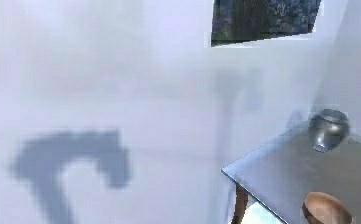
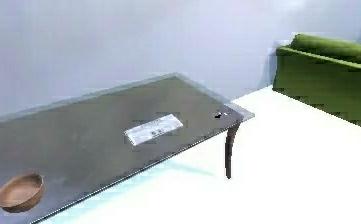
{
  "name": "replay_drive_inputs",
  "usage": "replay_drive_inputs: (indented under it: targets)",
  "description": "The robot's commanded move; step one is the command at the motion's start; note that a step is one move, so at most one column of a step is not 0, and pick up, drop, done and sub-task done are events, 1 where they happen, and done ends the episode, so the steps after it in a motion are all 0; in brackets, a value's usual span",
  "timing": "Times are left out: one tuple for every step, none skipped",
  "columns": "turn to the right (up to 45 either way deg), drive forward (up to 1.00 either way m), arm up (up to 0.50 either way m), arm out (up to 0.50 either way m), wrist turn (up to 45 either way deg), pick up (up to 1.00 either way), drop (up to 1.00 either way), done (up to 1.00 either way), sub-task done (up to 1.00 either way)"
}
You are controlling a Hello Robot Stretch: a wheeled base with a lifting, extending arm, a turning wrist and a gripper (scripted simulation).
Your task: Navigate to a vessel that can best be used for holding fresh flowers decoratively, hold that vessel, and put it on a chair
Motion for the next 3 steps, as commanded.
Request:
replay_drive_inputs:
  targets:
    - [33.0,0.00,0.00,0.00,0.0,0.00,0.00,0.00,0.00]
    - [0.0,0.40,0.00,0.00,0.0,0.00,0.00,0.00,0.00]
    - [-45.0,0.00,0.00,0.00,0.0,0.00,0.00,0.00,0.00]
